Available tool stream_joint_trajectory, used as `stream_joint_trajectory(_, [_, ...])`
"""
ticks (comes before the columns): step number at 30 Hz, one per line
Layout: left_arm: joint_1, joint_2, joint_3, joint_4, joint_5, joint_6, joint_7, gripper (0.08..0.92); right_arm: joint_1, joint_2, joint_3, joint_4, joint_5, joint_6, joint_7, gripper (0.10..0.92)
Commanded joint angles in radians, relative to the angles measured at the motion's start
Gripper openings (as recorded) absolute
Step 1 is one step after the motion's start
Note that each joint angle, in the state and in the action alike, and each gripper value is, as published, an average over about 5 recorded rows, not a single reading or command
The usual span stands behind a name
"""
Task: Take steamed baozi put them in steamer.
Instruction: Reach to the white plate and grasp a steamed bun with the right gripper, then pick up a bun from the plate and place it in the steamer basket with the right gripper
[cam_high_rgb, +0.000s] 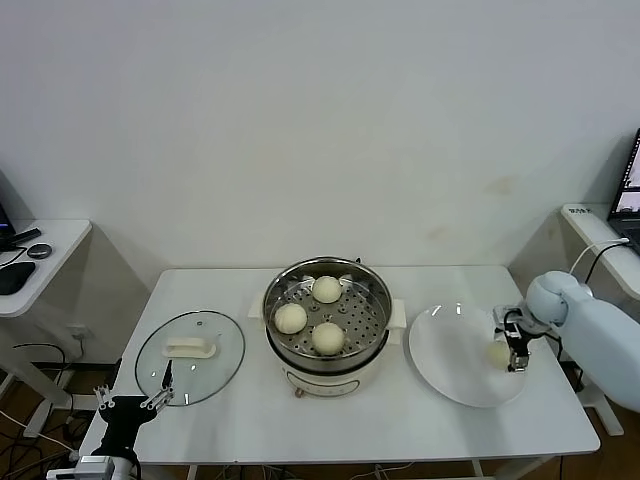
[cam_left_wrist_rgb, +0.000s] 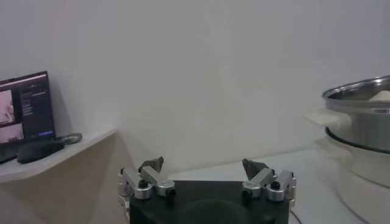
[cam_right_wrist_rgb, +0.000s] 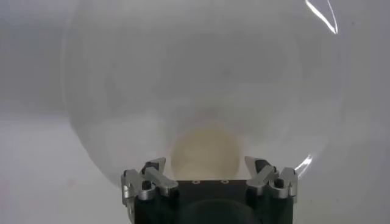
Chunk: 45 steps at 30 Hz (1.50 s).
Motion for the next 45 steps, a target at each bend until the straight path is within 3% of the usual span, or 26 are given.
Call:
stream_joint_trajectory(1, [0.001, 0.0, -0.001, -0.001, 0.0, -0.001, 0.0, 0.823, -0.005, 0.014, 0.009, -0.015, 0.025, -0.009, -0.002, 0.823])
stream_joint_trajectory(17, [0.0, -0.001, -0.005, -0.001, -0.002, 0.0, -0.001, 0.823, -0.002, 0.016, 0.014, -0.025, -0.005, -0.016, -0.005, 0.793])
stream_joint_trajectory(30, [0.002, 0.0, -0.009, -0.003, -0.004, 0.0, 0.0, 0.823, 0.029, -0.01, -0.007, 0.012, 0.017, -0.02, -0.028, 0.435])
stream_joint_trajectory(33, [0.001, 0.002, -0.01, -0.005, -0.006, 0.0, 0.0, 0.823, 0.091, -0.046, -0.069, 0.07, 0.078, -0.044, -0.038, 0.397])
stream_joint_trajectory(40, [-0.01, 0.011, -0.002, -0.003, -0.007, 0.001, 0.001, 0.823, 0.403, -0.147, -0.336, 0.269, 0.348, -0.15, -0.022, 0.399])
stream_joint_trajectory(45, [-0.02, 0.022, 0.002, -0.001, -0.01, 0.004, 0.002, 0.823, 0.752, -0.107, -0.606, 0.402, 0.598, -0.256, 0.027, 0.411])
